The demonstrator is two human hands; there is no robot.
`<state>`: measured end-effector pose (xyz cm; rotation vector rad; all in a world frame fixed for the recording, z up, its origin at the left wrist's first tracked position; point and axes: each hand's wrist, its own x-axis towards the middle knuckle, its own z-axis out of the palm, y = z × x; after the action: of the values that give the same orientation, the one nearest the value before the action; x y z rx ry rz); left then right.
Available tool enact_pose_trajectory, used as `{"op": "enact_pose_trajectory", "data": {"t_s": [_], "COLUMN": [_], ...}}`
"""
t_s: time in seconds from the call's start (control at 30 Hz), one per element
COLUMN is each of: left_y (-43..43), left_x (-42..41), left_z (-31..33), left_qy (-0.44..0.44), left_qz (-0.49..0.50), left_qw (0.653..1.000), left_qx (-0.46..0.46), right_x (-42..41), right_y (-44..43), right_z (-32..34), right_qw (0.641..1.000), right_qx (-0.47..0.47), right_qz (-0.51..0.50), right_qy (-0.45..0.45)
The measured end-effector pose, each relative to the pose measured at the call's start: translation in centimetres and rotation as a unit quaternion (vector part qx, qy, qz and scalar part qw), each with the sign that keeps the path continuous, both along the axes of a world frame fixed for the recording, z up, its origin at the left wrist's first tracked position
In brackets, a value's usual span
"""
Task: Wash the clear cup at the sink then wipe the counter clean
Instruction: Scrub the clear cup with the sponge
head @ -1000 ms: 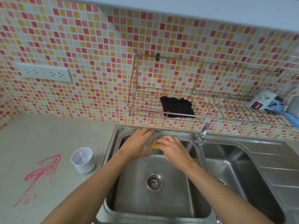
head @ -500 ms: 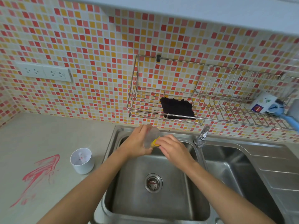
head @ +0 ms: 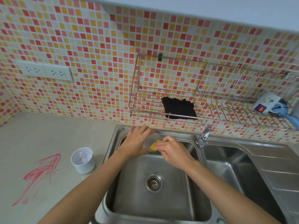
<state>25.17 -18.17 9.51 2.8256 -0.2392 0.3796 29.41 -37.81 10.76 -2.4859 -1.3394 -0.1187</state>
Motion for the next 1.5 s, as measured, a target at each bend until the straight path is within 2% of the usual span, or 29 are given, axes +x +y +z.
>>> {"op": "enact_pose_trajectory", "data": {"t_s": [0.07, 0.13, 0.2, 0.27, 0.3, 0.33, 0.4, 0.47, 0.53, 0.6, 0.67, 0.7, 0.8, 0.83, 0.93, 1.03, 1.2, 1.37, 1.5], "left_y": [-0.1, -0.1, 0.0, 0.1, 0.2, 0.2, 0.1, -0.1, -0.3, -0.2, 0.0, 0.1, 0.0, -0.1, 0.0, 0.0, -0.3, -1.1, -1.0], "left_x": [0.2, 0.3, 0.1, -0.3, -0.4, -0.6, -0.7, -0.6, -0.4, -0.2, -0.2, -0.2, -0.3, -0.3, -0.3, -0.2, -0.5, -0.6, -0.1], "left_z": [0.6, 1.0, 1.0, 0.7, 0.4, 0.1, -0.1, 0.2, 0.9, 1.3, 1.3, 1.2, 0.9, 0.8, 0.9, 1.2, 1.8, 1.2, 1.1], "left_qy": [0.012, 0.014, 0.004, -0.004, -0.002, 0.004, 0.010, 0.003, -0.011, -0.013, -0.003, 0.000, -0.003, -0.001, 0.007, 0.023, 0.044, 0.052, 0.024], "left_qz": [-0.011, -0.015, -0.017, -0.026, -0.031, -0.035, -0.035, -0.036, -0.041, -0.041, -0.033, -0.032, -0.046, -0.049, -0.053, -0.063, -0.054, 0.005, 0.025], "left_qw": [1.000, 1.000, 1.000, 0.999, 0.999, 0.999, 0.999, 0.999, 0.999, 0.999, 0.999, 0.999, 0.999, 0.999, 0.998, 0.997, 0.991, 0.980, 0.981], "left_qx": [-0.005, 0.000, 0.015, 0.029, 0.030, 0.025, 0.016, 0.011, -0.001, -0.004, -0.001, 0.001, 0.007, 0.007, -0.013, -0.036, -0.114, -0.191, -0.191], "right_x": [0.6, 0.3, -0.6, -1.9, -2.2, -2.3, -2.1, -1.3, -1.0, -1.7, -2.5, -2.6, -2.0, -1.7, -0.7, -0.9, -1.2, -1.4, -1.9], "right_y": [-0.2, -0.2, 0.3, 1.0, 1.2, 1.3, 1.1, 0.7, 0.4, 0.6, 1.0, 0.9, 0.3, -0.1, -1.3, -1.7, -1.6, -1.0, -0.8], "right_z": [-0.2, -0.4, -0.8, -1.1, -1.4, -1.5, -1.2, -1.3, -1.1, -0.7, -0.1, -0.3, -0.2, -0.2, -0.6, -1.0, -0.6, 0.8, 1.0], "right_qw": [0.993, 0.989, 0.995, 0.995, 0.989, 0.988, 0.996, 0.998, 0.993, 0.996, 0.988, 0.985, 0.994, 0.997, 0.994, 0.989, 0.987, 0.984, 0.991], "right_qx": [-0.011, 0.006, 0.031, 0.065, 0.079, 0.077, 0.039, 0.000, 0.004, 0.048, 0.107, 0.118, 0.073, 0.054, 0.001, 0.000, 0.046, 0.113, 0.119], "right_qz": [0.008, 0.000, -0.010, -0.055, -0.074, -0.073, -0.046, -0.010, -0.014, -0.035, -0.094, -0.098, -0.055, -0.036, 0.013, 0.023, -0.009, -0.017, -0.013], "right_qy": [-0.116, -0.146, -0.097, 0.051, 0.103, 0.113, 0.065, -0.057, -0.114, -0.073, 0.058, 0.084, 0.065, 0.042, -0.106, -0.149, -0.153, -0.134, -0.061]}}
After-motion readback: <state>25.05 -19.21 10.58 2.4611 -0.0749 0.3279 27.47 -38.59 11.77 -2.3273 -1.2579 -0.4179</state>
